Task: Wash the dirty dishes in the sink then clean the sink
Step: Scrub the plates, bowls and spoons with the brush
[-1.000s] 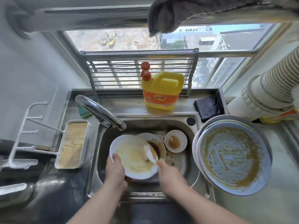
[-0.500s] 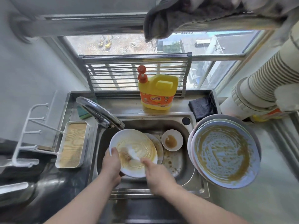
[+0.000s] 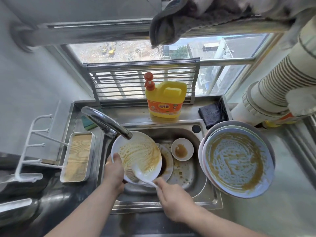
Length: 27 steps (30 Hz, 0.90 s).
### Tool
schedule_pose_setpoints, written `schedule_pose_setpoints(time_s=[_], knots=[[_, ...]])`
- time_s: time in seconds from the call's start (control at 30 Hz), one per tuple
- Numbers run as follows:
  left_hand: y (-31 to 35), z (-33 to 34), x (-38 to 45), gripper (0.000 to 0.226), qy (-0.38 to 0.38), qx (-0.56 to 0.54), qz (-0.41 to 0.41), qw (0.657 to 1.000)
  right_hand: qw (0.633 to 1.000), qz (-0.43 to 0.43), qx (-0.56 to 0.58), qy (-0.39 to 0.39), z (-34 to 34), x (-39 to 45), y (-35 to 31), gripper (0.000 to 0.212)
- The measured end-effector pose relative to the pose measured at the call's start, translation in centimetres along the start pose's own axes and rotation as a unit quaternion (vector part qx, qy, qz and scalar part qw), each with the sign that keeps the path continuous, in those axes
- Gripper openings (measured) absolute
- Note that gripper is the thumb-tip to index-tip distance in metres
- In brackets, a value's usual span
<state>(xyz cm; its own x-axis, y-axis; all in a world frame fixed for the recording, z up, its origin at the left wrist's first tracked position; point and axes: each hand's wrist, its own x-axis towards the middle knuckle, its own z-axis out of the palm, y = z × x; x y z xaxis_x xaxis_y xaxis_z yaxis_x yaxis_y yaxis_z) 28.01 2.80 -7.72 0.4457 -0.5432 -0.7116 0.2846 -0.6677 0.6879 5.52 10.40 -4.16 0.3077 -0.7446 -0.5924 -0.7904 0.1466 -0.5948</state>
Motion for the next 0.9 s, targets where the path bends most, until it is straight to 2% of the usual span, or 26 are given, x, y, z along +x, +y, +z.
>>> schedule_pose_setpoints(time_s=[0.07,0.13,0.2,0.3,0.43,0.5,0.6,0.7,0.8,0.9], knots=[[0.1,-0.1,-0.1,0.026,-0.004,0.021,0.015,1.0,0.999,0.043,-0.025,-0.004,0.1,-0.2,1.1,0.022],[-0.1,-0.4,0.0,0.022,-0.026,0.054,0.033,0.998,0.99,0.124,-0.065,0.031,-2.0,2.2,2.7,0.022],[-0.4,-0.6,-0.2,0.024,-0.055,0.073,0.035,0.995,0.982,0.159,-0.076,0.067,-3.8,4.4,2.8,0.021],[0.4,-0.2,-0.4,0.029,-0.058,0.062,0.038,0.996,0.984,0.142,-0.065,0.086,-2.6,4.6,1.6,0.023],[2.0,0.0,0.5,0.022,-0.017,0.072,0.071,0.995,0.989,0.133,-0.038,0.047,1.9,0.3,2.1,0.03],[1.4,-0.4,0.4,0.022,-0.036,0.096,0.071,0.992,0.987,0.138,-0.056,0.055,0.6,1.3,2.1,0.028],[-0.1,-0.5,-0.3,0.025,-0.089,0.133,0.06,0.985,0.979,0.148,-0.083,0.111,-3.5,5.4,0.8,0.021],[-0.4,0.8,-1.0,0.033,-0.112,0.14,0.049,0.983,0.98,0.089,-0.101,0.143,-5.6,8.0,-1.9,0.018],[0.5,2.7,-1.8,0.033,-0.103,0.089,0.024,0.99,0.992,0.041,-0.06,0.105,-2.8,6.0,-3.7,0.025],[1.6,3.2,-1.7,0.035,-0.07,0.04,0.0,0.997,0.997,0.016,0.012,0.069,0.7,1.0,-2.6,0.03]])
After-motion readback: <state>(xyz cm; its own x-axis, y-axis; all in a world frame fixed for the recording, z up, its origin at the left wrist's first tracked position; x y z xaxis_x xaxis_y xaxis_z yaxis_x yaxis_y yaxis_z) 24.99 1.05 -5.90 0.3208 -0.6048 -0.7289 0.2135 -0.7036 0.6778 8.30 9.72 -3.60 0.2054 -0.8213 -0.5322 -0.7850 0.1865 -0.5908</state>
